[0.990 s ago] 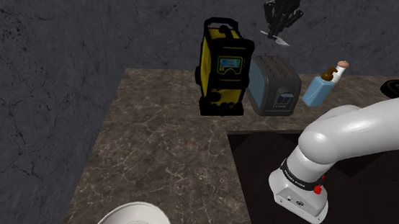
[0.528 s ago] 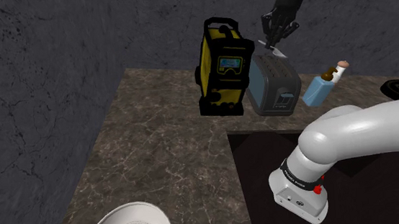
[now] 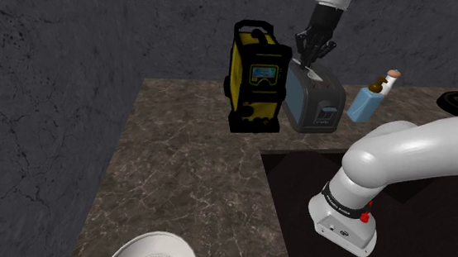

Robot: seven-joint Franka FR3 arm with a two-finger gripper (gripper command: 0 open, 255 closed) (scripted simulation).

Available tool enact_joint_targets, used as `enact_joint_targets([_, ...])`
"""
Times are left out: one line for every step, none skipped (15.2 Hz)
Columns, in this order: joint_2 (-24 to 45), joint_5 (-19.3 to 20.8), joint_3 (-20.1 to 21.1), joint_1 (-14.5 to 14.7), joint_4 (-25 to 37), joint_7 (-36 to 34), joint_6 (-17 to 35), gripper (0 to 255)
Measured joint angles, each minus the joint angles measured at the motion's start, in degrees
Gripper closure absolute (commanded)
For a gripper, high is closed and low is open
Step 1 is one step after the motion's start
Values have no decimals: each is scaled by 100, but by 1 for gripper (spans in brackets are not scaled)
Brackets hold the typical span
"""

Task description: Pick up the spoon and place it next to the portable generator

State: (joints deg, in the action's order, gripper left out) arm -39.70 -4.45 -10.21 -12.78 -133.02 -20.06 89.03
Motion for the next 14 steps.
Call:
enact_joint_targets([-13,-1,5,-1,-76,0,64,255])
enact_joint_targets([-34,8,-3,-9,-161,17,126,255])
enact_joint_targets([-35,11,-7,-12,-230,27,192,255])
enact_joint_targets([-37,16,-15,-16,-292,41,252,255])
enact_joint_targets([-59,12,-6,-16,-386,37,325,255])
enact_joint_targets([-78,27,-21,-28,-490,63,407,255])
enact_joint_targets([-72,23,-19,-26,-568,66,490,255])
enact_joint_targets([-65,27,-25,-29,-648,82,575,255])
enact_joint_targets([-69,33,-32,-34,-721,95,643,255])
enact_joint_targets([-73,37,-37,-38,-800,106,717,255])
enact_joint_targets([-80,36,-36,-40,-884,112,793,255])
enact_joint_targets([-71,35,-37,-39,-954,119,873,255])
enact_joint_targets([-71,42,-48,-46,-1033,138,950,255])
enact_joint_targets([-82,46,-52,-50,-1117,149,1022,255])
